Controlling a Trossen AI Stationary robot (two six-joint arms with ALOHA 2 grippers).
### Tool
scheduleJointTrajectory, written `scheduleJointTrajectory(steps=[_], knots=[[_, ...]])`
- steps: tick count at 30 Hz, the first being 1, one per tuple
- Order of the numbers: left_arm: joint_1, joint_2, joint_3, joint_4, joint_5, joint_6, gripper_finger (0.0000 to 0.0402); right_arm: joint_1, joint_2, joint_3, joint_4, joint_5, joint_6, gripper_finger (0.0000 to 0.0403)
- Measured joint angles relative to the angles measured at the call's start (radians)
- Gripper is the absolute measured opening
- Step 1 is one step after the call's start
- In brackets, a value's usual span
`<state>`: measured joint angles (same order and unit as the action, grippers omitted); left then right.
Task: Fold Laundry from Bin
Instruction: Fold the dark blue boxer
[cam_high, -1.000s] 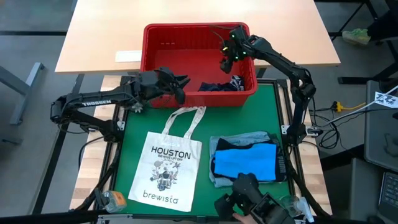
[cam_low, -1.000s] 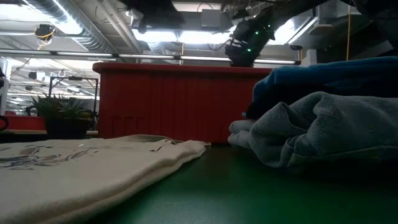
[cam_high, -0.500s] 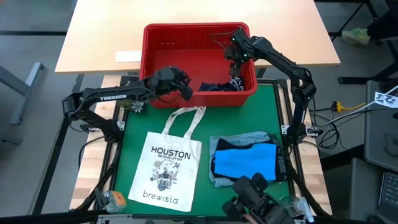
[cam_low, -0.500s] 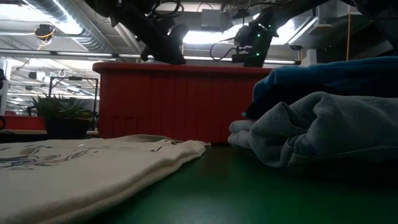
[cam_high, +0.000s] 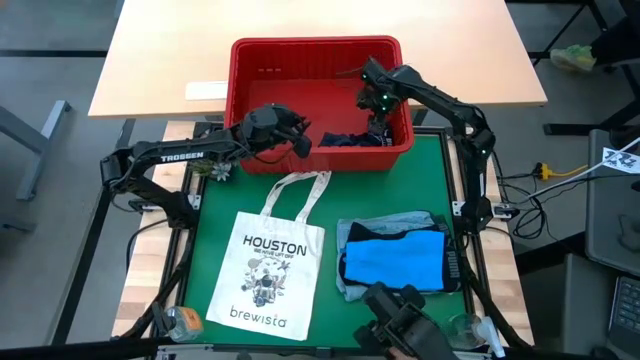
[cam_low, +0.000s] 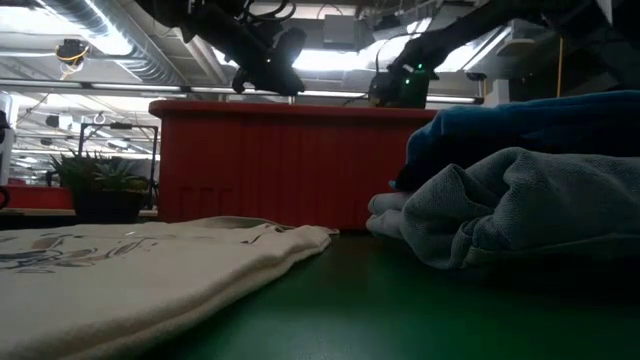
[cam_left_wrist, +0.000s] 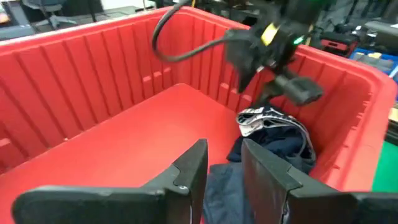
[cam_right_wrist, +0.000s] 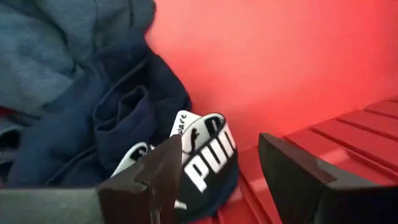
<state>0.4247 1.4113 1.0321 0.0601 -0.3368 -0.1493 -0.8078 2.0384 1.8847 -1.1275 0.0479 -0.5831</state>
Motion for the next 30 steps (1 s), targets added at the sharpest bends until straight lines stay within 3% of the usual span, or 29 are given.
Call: scheduleJointTrajectory(steps=[8,23,26,30], knots=[[0.000,0.000,0.000,0.001,0.068,0.000,0.0094,0.009,0.083,0.000,-0.034,0.064,0.002,0.0211],[0.000,0.000,0.000,0.001,0.069,0.002,0.0094,0.010,0.188,0.000,-0.112,0.075,0.000,0.0209],[0.000,0.000,0.000,0.001,0.069,0.002,0.0094,0.010,0.188,0.000,-0.104,0.075,-0.016,0.0192],[0.000,0.000,0.000,0.001,0.069,0.002,0.0094,0.010,0.188,0.000,-0.104,0.075,-0.029,0.0139]])
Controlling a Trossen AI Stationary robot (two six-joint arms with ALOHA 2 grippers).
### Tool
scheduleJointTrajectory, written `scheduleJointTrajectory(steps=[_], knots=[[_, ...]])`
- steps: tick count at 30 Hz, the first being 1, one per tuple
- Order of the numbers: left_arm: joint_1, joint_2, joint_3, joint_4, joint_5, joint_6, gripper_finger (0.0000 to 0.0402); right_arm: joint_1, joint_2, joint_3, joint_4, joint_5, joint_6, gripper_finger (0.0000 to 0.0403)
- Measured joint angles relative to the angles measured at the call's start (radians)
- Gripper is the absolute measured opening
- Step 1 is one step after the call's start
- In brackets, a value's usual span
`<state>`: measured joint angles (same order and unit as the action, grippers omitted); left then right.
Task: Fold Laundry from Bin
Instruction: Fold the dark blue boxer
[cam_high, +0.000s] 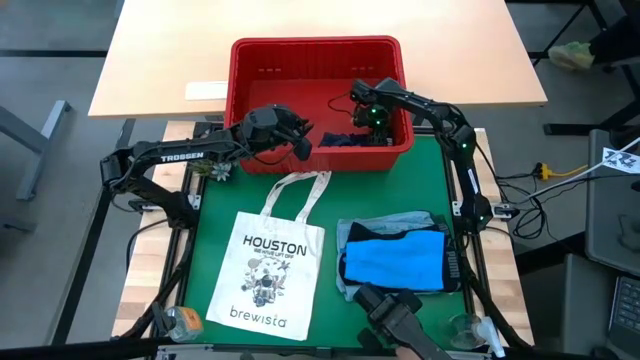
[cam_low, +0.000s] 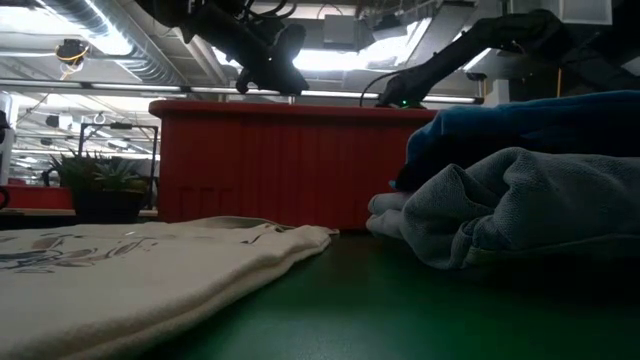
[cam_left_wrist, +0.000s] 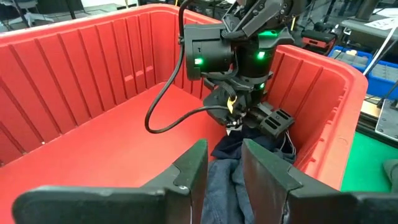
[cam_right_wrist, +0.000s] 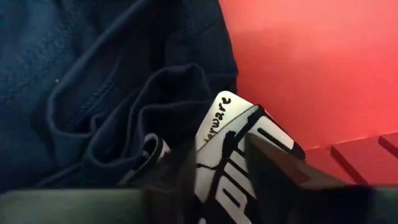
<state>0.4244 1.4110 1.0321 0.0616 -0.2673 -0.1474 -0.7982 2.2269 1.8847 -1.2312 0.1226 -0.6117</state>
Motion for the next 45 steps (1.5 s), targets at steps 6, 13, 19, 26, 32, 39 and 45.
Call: scheduleJointTrajectory(steps=[6,13,19,26,32,39,45], knots=[[0.000,0.000,0.000,0.000,0.000,0.000,0.0094,0.000,0.000,0.000,0.001,0.000,-0.032,0.0022],[0.000,0.000,0.000,0.000,0.000,0.000,0.0094,0.000,-0.012,0.000,0.004,0.000,-0.050,0.0017],[0.000,0.000,0.000,0.000,0.000,0.000,0.0094,-0.001,-0.023,0.099,-0.031,-0.006,-0.050,0.0007],[0.000,0.000,0.000,0.000,-0.001,0.001,0.0094,-0.001,-0.024,0.349,-0.028,-0.009,-0.052,0.0004],[0.000,0.000,0.000,0.000,-0.003,0.001,0.0094,-0.001,-0.065,0.450,0.037,-0.021,-0.076,0.0002],[0.005,0.000,0.000,0.003,-0.010,0.001,0.0094,0.000,-0.133,0.467,0.076,-0.144,-0.085,0.0001],[0.030,0.000,0.000,0.014,-0.011,0.001,0.0094,0.009,-0.217,0.472,0.118,-0.283,-0.076,0.0001]])
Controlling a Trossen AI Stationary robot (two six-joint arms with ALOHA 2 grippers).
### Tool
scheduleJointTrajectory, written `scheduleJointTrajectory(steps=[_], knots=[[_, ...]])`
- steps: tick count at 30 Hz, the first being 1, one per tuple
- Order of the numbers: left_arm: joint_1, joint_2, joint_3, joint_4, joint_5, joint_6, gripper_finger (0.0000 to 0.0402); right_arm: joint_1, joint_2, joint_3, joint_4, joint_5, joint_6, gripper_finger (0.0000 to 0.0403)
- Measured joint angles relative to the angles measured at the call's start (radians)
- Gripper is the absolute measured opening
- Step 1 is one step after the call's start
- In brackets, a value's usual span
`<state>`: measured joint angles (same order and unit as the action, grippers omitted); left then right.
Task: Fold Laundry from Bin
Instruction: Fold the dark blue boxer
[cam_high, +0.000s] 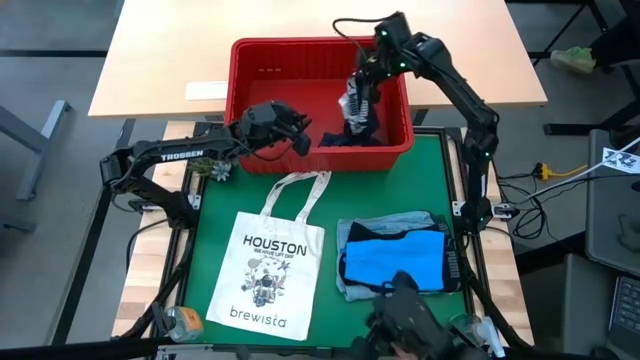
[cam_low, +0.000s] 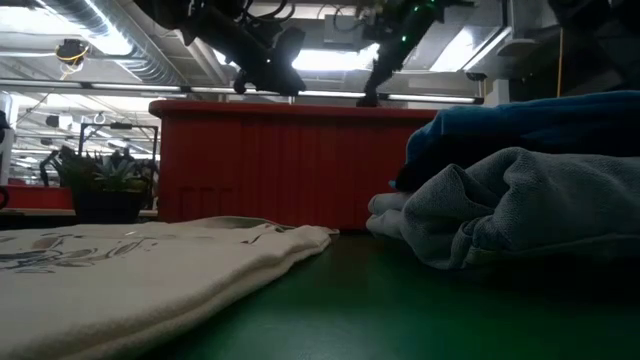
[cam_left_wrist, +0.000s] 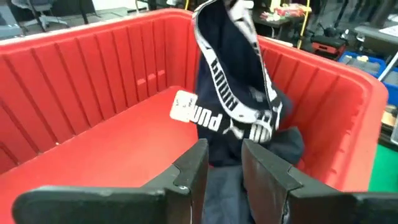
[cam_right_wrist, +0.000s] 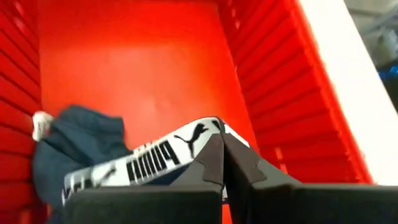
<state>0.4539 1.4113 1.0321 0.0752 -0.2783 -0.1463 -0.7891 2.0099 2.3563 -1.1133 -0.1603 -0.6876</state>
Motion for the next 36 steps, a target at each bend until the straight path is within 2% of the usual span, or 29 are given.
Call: scheduleJointTrajectory(steps=[8,15,21,28,36], knots=[[0.036,0.000,0.000,0.139,0.037,0.000,0.0094,0.046,-0.095,0.000,0.122,-0.016,0.001,0.0001],[0.058,0.000,0.000,0.305,0.182,-0.001,0.0096,0.087,-0.128,0.000,0.265,-0.016,-0.004,0.0001],[0.056,0.000,0.000,0.396,0.284,-0.003,0.0129,0.112,-0.128,0.000,0.295,-0.024,-0.088,0.0001],[0.056,-0.004,0.000,0.493,0.232,-0.009,0.0161,0.122,-0.172,-0.001,0.244,-0.069,-0.222,0.0001],[0.022,-0.005,0.000,0.465,0.238,-0.062,0.0162,0.122,-0.234,0.000,0.261,-0.069,-0.322,0.0001]])
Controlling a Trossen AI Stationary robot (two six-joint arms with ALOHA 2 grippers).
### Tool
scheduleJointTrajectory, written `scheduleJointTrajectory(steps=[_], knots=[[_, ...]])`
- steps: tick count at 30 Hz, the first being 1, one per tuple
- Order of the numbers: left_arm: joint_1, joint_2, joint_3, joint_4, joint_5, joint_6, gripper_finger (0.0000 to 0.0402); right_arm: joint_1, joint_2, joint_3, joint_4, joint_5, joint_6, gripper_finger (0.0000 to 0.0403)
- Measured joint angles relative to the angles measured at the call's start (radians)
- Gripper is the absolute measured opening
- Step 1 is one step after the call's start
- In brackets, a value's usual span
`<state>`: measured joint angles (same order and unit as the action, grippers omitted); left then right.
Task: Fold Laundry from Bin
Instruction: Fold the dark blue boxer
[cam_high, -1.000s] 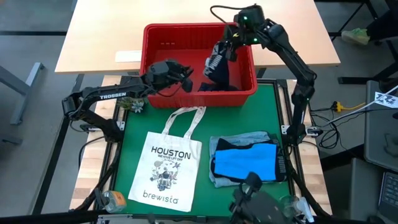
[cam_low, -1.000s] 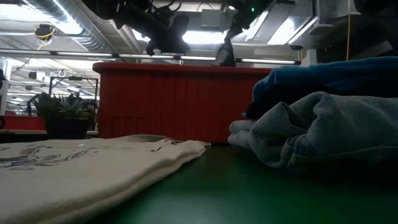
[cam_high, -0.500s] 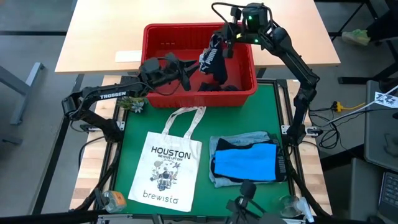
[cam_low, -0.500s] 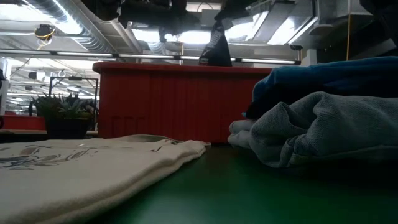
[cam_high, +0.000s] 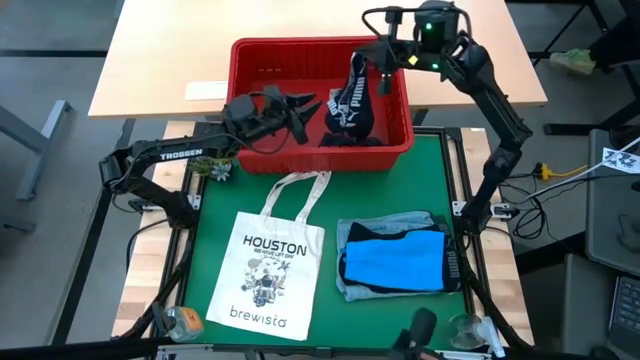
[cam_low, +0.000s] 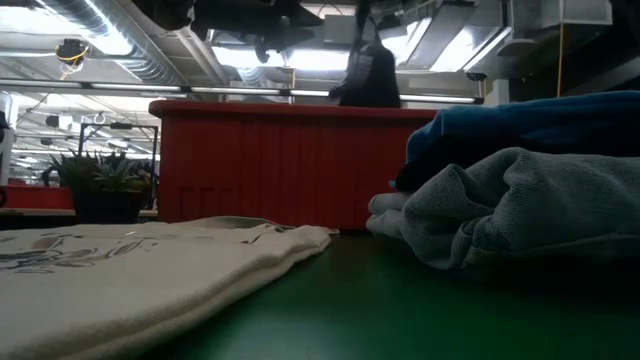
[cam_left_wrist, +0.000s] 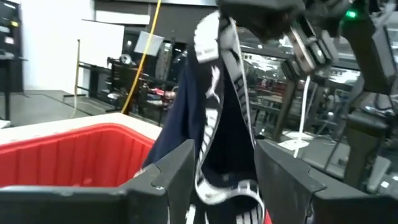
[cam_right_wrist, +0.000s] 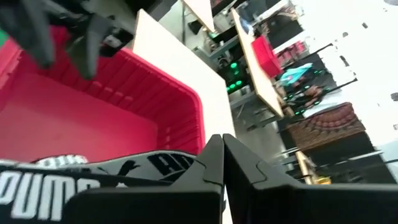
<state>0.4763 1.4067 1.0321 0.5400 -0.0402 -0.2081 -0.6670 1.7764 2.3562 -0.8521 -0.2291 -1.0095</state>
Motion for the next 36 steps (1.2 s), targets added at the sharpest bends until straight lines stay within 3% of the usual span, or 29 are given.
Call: scheduleJointTrajectory(steps=[7,12,22,30,36], knots=[[-0.034,0.000,0.000,-0.046,-0.003,0.005,0.0154,0.000,-0.006,0.000,0.055,-0.003,-0.019,0.0001],[-0.044,0.000,0.000,-0.106,-0.074,0.007,0.0154,0.000,-0.007,0.000,0.079,-0.016,-0.019,0.0001],[-0.044,0.000,0.000,-0.141,-0.075,0.081,0.0154,0.000,-0.007,0.000,0.096,-0.016,-0.018,0.0001],[-0.044,0.000,0.000,-0.282,-0.109,0.444,0.0154,0.000,-0.007,0.000,0.095,-0.016,-0.017,0.0001],[-0.044,0.000,0.000,-0.289,-0.177,0.767,0.0154,0.000,-0.007,0.000,0.095,-0.016,-0.012,0.0001]])
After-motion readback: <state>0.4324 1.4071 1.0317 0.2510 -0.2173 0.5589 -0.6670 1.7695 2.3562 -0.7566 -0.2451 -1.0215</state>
